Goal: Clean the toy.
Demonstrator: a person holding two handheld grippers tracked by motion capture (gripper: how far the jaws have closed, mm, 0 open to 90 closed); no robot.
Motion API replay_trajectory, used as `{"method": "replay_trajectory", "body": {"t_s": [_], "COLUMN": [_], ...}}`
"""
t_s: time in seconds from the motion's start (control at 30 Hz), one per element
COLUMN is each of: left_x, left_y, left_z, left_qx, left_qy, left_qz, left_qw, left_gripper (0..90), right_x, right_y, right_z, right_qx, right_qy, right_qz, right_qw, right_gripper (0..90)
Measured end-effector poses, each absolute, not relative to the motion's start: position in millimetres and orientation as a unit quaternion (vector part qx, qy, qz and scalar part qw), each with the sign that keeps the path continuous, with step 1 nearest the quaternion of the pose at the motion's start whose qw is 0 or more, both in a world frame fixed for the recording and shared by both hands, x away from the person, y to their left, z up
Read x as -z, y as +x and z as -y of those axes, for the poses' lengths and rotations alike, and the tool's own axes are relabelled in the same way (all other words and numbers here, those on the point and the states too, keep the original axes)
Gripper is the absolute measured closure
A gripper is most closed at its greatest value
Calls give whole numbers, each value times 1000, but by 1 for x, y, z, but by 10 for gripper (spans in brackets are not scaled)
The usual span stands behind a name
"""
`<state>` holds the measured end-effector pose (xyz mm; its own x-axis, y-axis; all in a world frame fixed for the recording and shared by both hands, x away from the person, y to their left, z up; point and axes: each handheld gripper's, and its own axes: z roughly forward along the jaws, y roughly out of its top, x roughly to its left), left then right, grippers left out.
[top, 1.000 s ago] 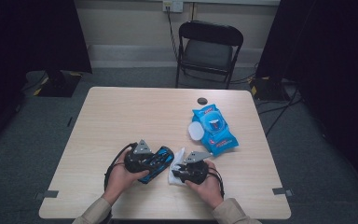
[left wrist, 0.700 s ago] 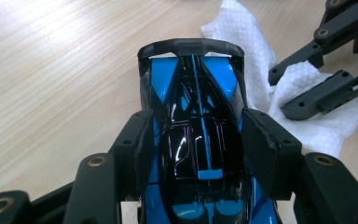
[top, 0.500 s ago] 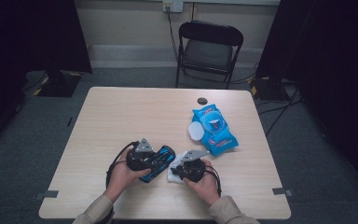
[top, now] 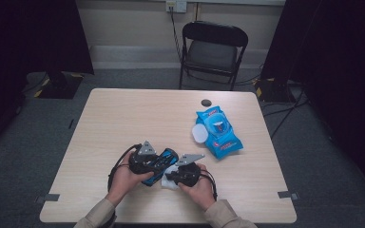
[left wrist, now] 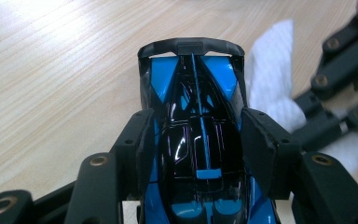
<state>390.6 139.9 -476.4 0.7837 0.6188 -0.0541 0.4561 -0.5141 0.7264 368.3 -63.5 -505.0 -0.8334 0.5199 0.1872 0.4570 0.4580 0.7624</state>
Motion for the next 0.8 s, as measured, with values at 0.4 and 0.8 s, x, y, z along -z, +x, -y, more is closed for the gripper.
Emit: {"method": "replay_trajectory", "body": {"t_s": [0.4,0.8], "left_x": [476,476], "left_y": [390,390], "left_z": [-140,-140], "left_qx": [-107,-107], "left_qy": [864,864], "left_qz": [-310,-311], "left_qw": [382,382], "left_gripper": [460,460], "right_x": [505,505], "right_y": [360,350], "right_z": [53,36], "right_qx": [-437,-440], "right_qy": [265,235], "right_qz": [-859,-867], "right_qw": [21,-4], "right_gripper": [867,868]}}
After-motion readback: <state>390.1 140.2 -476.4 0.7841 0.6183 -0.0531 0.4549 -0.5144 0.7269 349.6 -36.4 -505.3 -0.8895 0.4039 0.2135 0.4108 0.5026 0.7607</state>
